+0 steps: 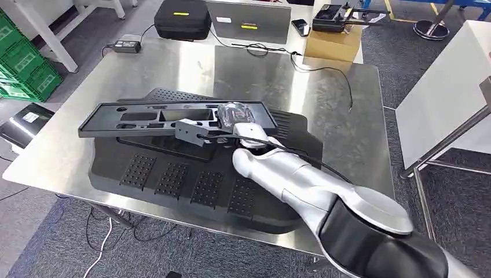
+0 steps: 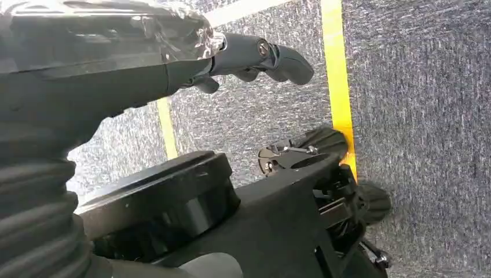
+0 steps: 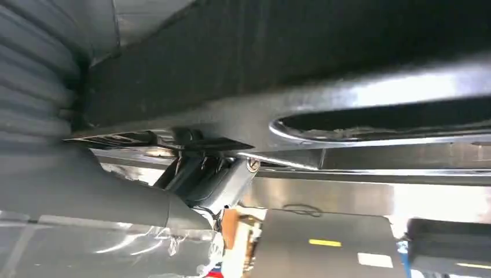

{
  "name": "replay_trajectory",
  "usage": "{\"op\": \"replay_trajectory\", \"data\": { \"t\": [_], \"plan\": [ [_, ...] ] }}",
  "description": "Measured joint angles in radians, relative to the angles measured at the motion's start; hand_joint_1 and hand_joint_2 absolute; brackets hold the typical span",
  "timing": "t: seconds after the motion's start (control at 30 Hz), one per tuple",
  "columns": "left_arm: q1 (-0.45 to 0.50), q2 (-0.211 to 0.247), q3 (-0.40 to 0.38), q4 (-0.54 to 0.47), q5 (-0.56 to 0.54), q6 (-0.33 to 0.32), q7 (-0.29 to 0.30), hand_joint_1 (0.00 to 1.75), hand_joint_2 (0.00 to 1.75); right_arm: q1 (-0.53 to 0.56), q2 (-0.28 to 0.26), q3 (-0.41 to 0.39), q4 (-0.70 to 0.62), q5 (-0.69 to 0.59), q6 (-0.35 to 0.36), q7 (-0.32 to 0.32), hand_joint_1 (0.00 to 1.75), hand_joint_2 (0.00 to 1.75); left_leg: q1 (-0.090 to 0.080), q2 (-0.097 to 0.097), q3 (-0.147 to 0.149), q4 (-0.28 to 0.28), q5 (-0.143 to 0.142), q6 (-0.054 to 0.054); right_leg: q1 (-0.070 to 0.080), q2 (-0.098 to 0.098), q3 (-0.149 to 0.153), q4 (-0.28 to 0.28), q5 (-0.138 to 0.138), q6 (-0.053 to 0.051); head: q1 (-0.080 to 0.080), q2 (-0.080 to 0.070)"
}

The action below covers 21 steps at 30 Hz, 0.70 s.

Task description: Take the parts from the cabinet and place them on the table.

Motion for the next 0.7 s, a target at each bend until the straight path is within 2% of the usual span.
{"op": "replay_trajectory", "data": {
  "t": [0.13, 0.17, 0.3, 0.33, 0.7],
  "plan": [
    [-0.001, 0.0, -0.006, 0.0, -0.008, 0.0, 0.0, 0.0, 1.75, 0.004, -0.013, 0.0, 0.01, 0.006, 0.003, 0.01, 1.75, 1.75, 0.0, 0.0, 0.0, 0.0, 0.0, 0.0, 0.0, 0.0, 0.0, 0.0, 0.0, 0.0, -0.001, 0.0],
    [-0.001, 0.0, -0.007, 0.0, -0.008, 0.002, 0.0, 0.0, 1.75, 0.005, -0.017, 0.0, 0.012, 0.007, 0.004, 0.011, 0.0, 0.0, 0.0, 0.0, 0.0, 0.0, 0.0, 0.0, 0.0, 0.0, 0.0, 0.0, 0.0, 0.0, 0.0, 0.0],
    [0.0, -0.001, -0.014, 0.0, -0.01, 0.01, 0.005, 0.0, 1.75, 0.007, -0.023, 0.0, 0.016, 0.013, 0.005, 0.005, 0.0, 0.0, 0.0, 0.0, 0.0, 0.0, 0.0, 0.0, 0.0, 0.0, 0.0, 0.0, 0.0, 0.0, -0.001, 0.0],
    [0.0, -0.001, -0.015, 0.0, -0.012, 0.013, 0.003, 0.0, 0.0, 0.008, -0.024, 0.0, 0.017, 0.015, 0.005, 0.003, 0.0, 0.0, 0.0, 0.0, 0.0, 0.0, 0.0, 0.0, 0.0, 0.0, 0.0, 0.0, 0.0, 0.0, -0.001, 0.0],
    [0.0, -0.001, -0.015, 0.0, -0.016, 0.015, -0.002, 0.0, 0.0, 0.01, -0.031, -0.001, 0.021, 0.015, 0.005, -0.019, 0.0, 0.0, 0.0, 0.0, 0.0, 0.0, 0.0, 0.0, 0.0, 0.0, 0.0, 0.0, 0.0, 0.0, -0.001, 0.0]
  ]
}}
